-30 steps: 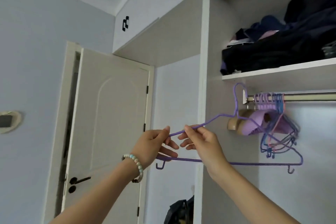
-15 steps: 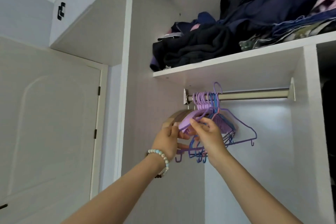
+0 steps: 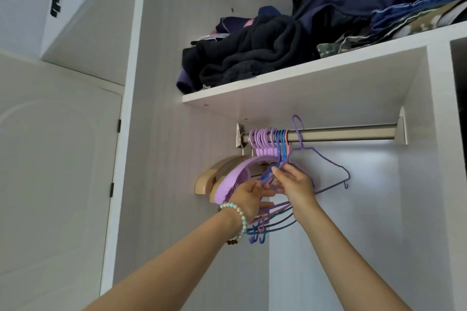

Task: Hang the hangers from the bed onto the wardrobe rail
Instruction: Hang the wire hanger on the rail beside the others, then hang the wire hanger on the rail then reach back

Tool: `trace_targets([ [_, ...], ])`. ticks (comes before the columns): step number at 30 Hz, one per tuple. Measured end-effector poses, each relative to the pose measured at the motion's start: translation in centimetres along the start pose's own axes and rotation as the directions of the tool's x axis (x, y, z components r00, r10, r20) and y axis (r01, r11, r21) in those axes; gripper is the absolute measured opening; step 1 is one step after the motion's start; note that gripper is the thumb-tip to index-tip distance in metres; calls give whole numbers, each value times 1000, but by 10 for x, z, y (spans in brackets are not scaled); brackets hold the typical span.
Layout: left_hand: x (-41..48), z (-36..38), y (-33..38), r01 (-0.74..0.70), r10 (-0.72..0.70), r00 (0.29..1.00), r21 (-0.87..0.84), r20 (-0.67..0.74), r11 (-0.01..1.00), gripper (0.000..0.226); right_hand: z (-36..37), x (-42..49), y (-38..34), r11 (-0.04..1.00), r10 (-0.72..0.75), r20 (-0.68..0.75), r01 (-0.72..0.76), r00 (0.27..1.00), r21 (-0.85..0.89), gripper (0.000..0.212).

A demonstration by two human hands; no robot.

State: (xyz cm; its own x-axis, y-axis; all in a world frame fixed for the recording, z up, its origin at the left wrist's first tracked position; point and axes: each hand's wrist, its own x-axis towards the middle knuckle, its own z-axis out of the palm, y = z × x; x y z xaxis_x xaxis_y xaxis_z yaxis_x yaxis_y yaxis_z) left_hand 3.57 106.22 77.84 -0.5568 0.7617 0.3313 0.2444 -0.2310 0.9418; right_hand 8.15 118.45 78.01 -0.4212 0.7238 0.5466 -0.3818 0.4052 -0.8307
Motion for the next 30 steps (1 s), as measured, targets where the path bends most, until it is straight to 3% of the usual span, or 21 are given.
trace_targets([
  [2,6,3,-3,26,-26,1000,5,6,1000,22,-1,7,7,1000,22,-8,-22,1000,19,15],
  [8,6,-8,-20,79,-78,997,87,-20,993,32,3,2,22,995,74,31,-71,997,-68,20],
  [13,-11,-24,-22,55,-53,998,168,-20,984,23,10,-6,25,994,65,-49,-69,997,-85,51],
  [15,-18,-34,-19,24,-17,999,207,-38,978,19,15,-11,21,992,42,-92,-52,995,-112,64],
  [21,-55,-80,2,-117,139,988,269,-61,956,15,46,-37,-13,987,-95,-99,81,991,-139,76],
  [26,-99,-143,28,-238,292,944,302,-150,923,17,103,-78,-59,976,-186,-37,181,982,-120,71],
  [30,-139,-215,43,-245,357,891,366,-279,898,21,167,-115,-86,974,-220,50,222,974,-34,67],
])
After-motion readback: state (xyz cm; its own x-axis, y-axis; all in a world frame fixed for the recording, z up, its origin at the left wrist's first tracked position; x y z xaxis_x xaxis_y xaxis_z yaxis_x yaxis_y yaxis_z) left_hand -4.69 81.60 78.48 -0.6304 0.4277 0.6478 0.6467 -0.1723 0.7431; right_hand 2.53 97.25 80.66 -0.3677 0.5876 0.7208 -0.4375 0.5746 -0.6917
